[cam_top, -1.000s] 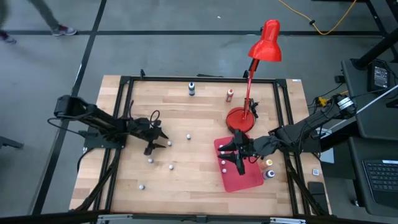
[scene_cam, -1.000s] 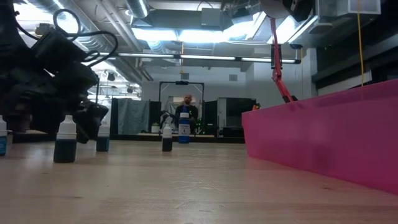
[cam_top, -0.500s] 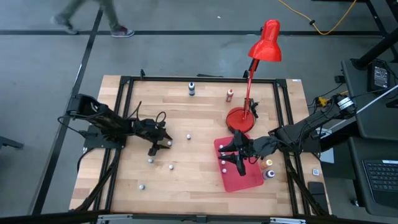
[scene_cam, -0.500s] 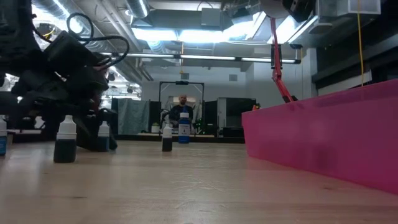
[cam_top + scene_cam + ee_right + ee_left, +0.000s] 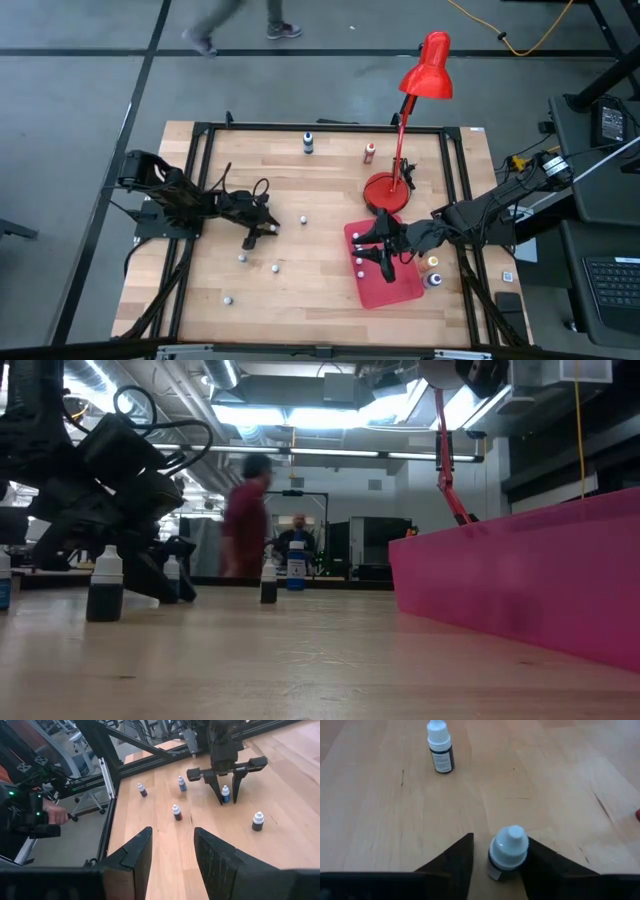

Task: Pick & Place food coloring
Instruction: Put the small blue food coloring bottle into the red bin

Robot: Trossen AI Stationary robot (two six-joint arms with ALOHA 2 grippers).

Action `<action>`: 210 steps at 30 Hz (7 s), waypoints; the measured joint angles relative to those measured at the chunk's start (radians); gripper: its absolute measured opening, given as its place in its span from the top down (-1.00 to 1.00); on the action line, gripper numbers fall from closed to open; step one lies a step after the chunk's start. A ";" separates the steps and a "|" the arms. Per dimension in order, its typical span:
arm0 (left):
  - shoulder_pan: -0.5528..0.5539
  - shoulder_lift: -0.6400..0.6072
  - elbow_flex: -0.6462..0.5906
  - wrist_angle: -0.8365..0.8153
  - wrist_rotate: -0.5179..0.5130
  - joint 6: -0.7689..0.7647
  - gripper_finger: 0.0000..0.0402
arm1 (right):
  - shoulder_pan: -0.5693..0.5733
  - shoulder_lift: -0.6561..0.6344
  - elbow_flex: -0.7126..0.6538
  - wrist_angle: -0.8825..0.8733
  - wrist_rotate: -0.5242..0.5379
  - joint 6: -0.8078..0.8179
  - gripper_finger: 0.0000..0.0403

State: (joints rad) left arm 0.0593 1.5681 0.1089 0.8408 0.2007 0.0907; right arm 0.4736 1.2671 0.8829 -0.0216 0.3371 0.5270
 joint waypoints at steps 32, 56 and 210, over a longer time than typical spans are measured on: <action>-0.016 0.001 -0.037 0.017 0.002 -0.083 0.22 | 0.000 0.000 0.000 -0.007 0.001 -0.012 0.27; -0.021 0.000 -0.036 -0.001 -0.007 -0.146 0.33 | 0.000 0.000 0.000 -0.007 0.001 -0.011 0.27; -0.105 -0.289 1.178 -1.558 -0.270 -0.349 0.24 | -0.324 0.480 1.012 -0.931 -0.302 -0.323 0.74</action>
State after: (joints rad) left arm -0.0458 1.2787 1.2873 -0.7169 -0.0692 -0.2584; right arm 0.1491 1.7466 1.8951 -0.9524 0.0347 0.2038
